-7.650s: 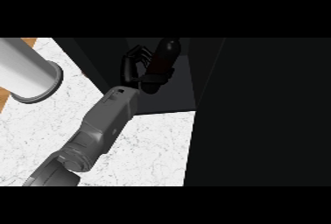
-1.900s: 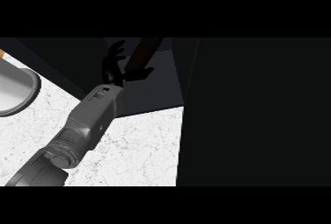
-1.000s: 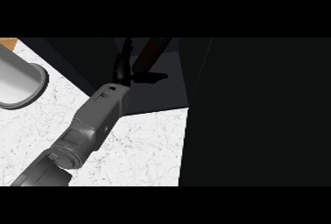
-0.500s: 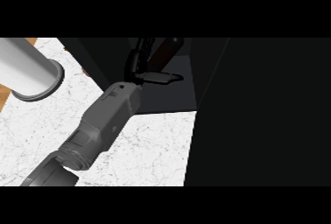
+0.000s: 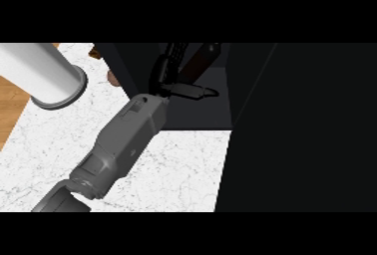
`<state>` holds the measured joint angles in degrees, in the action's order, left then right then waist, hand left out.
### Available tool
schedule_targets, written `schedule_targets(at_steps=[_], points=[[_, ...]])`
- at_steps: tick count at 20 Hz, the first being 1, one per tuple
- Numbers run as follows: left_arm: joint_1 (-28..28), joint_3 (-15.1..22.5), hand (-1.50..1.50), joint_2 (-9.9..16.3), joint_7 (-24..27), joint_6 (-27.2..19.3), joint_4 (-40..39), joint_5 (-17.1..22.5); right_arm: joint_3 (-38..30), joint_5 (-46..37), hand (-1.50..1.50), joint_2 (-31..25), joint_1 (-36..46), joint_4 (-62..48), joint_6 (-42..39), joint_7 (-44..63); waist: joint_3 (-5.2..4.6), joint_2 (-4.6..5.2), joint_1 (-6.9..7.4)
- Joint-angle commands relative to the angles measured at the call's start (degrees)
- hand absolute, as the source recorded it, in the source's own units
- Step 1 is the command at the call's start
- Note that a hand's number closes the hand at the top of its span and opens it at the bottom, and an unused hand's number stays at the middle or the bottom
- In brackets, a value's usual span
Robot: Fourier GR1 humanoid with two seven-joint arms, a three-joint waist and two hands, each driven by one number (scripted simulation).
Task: Pick up the wine, place it into the cabinet and close the cabinet
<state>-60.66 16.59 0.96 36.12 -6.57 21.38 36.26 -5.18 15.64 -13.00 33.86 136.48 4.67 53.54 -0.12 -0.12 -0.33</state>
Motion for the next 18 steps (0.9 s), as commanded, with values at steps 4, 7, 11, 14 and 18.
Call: schedule_targets(at_steps=[4,7,11,14,18], points=[[5.89,5.32,-1.50,-0.85,-8.82,-4.83,18.09,-3.29,-1.68,1.16,-1.50,-1.11,-1.04,2.48,0.35,1.05,0.13,-0.81,1.73],[11.45,8.53,-1.50,-0.73,-11.13,-8.09,27.43,-4.14,-0.76,1.11,-1.50,-1.84,-0.58,4.46,1.22,3.48,0.11,-0.75,1.53],[16.17,14.68,-1.50,-0.95,-17.85,-17.97,42.40,-2.04,1.00,-0.62,-1.50,-0.96,-1.27,5.39,2.03,2.64,0.11,-1.08,1.81],[21.40,20.11,-1.50,-0.94,-19.60,-25.92,52.00,-3.85,2.46,-1.87,-1.50,-0.24,-2.64,3.11,0.90,-0.55,0.13,-0.64,1.46],[24.16,22.88,-1.50,-0.90,-19.45,-31.67,58.30,-3.20,3.66,-2.23,-1.50,-0.71,3.35,-0.93,2.33,-0.47,0.08,-0.20,0.61]])
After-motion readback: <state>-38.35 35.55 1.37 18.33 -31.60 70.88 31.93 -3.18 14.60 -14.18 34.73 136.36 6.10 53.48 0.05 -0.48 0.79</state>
